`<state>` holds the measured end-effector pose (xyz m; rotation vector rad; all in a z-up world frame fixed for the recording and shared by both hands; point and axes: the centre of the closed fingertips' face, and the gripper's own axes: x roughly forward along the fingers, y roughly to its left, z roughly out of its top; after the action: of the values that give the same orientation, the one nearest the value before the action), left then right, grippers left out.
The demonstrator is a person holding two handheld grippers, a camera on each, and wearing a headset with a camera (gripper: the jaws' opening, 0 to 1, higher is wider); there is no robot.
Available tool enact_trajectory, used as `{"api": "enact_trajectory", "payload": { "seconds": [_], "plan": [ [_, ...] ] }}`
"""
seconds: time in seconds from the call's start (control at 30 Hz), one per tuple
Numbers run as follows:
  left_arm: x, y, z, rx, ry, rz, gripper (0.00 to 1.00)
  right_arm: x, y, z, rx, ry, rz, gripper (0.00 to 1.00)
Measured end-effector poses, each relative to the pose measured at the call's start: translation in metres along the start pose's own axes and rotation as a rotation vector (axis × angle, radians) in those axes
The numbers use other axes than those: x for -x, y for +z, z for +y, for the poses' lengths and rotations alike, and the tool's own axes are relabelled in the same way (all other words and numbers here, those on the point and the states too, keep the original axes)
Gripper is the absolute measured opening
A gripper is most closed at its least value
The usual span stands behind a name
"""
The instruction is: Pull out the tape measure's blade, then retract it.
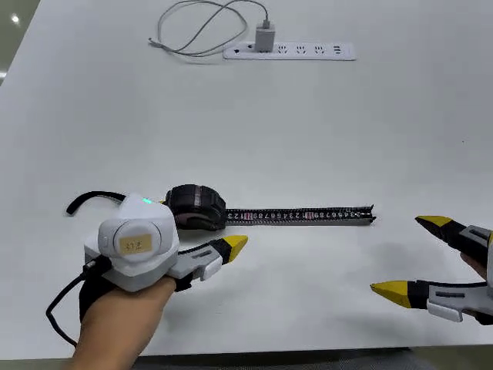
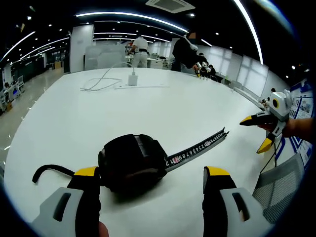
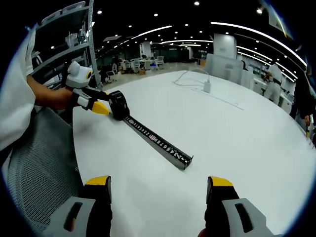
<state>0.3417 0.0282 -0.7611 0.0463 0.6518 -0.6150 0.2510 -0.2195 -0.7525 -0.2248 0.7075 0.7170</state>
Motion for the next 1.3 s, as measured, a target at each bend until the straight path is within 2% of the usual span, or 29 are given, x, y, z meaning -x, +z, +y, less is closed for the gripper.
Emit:
{"api": "enact_trajectory", "payload": {
  "seconds": [0.1, 0.33, 0.47, 0.7, 0.83, 0.93, 1.3],
  "plan": [
    [-0.001, 0.001, 0.001, 0.022, 0.016, -0.006, 0.83, -0.002, -0.003, -0.005, 0.052, 0.015, 0.04, 0.71],
    [-0.004, 0.003, 0.003, 0.04, 0.051, -0.011, 0.81, -0.01, 0.001, -0.013, 0.085, 0.057, 0.067, 0.62],
    [-0.005, 0.004, 0.006, 0.054, 0.067, -0.015, 0.79, -0.013, 0.001, -0.019, 0.123, 0.082, 0.092, 0.53],
    [-0.009, 0.007, 0.013, 0.109, 0.102, -0.025, 0.74, -0.023, 0.003, -0.029, 0.202, 0.127, 0.142, 0.48],
    [-0.009, 0.006, 0.016, 0.103, 0.119, -0.021, 0.7, -0.027, 0.006, -0.033, 0.236, 0.143, 0.161, 0.45],
    [-0.011, 0.006, 0.019, 0.123, 0.132, -0.02, 0.67, -0.03, 0.008, -0.035, 0.248, 0.156, 0.171, 0.44],
    [-0.014, 0.005, 0.024, 0.141, 0.167, -0.014, 0.63, -0.043, 0.009, -0.035, 0.311, 0.204, 0.21, 0.37]
  ]
}}
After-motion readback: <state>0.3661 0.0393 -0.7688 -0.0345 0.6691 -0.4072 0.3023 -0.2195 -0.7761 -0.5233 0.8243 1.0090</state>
